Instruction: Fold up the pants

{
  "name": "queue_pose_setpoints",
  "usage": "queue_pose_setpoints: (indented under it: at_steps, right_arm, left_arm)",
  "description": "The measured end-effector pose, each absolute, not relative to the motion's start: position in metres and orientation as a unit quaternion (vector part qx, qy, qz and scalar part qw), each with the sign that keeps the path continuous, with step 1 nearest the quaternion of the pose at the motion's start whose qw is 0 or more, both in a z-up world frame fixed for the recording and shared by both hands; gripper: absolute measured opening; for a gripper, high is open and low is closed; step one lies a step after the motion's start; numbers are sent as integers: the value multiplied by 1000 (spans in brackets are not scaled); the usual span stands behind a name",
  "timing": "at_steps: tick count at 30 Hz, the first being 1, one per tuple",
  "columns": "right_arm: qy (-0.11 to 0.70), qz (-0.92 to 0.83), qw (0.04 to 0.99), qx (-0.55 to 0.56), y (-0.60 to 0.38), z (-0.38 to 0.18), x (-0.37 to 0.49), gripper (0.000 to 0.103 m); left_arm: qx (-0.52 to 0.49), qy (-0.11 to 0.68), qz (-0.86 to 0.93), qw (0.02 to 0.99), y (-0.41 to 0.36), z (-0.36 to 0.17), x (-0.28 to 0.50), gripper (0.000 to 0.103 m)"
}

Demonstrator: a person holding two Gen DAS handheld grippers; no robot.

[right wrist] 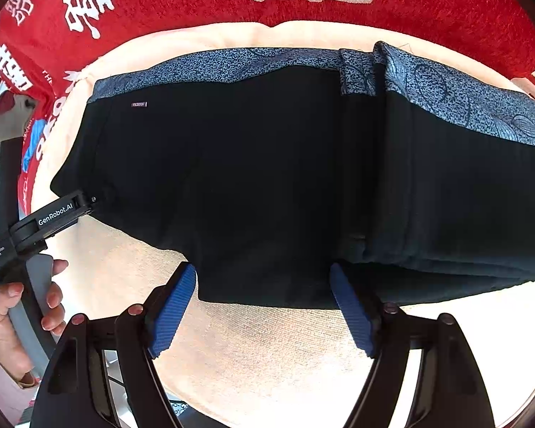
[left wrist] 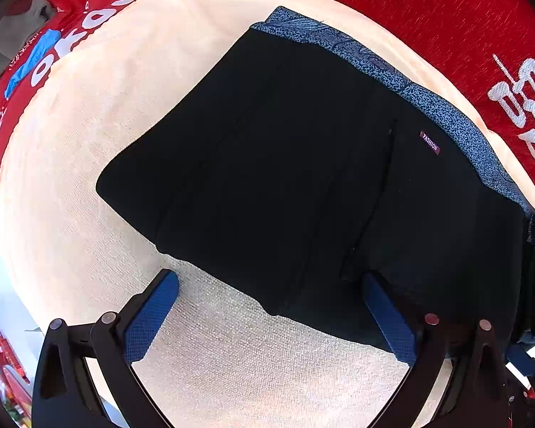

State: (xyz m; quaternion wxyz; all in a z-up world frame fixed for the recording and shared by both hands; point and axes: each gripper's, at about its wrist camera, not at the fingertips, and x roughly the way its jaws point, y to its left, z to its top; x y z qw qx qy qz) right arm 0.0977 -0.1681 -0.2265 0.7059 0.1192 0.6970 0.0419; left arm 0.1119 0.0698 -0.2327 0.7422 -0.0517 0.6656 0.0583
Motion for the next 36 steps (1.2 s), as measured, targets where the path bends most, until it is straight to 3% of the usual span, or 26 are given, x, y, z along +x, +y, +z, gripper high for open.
queue_pose_setpoints:
  at_steps: [20, 26, 36]
  right_arm:
    - [694, 43, 709, 118, -164, -227, 97, 84]
    - [692, 43, 711, 119, -164, -227, 96, 84]
    - [689, 49, 715, 109, -162, -226, 90, 84]
  left_arm:
    - [-65, 672, 53, 736, 72, -232, 114, 103]
    - [-255, 630, -29, 734, 105, -218, 105, 103]
    - [-429, 568, -71, 699, 153, -240, 98, 103]
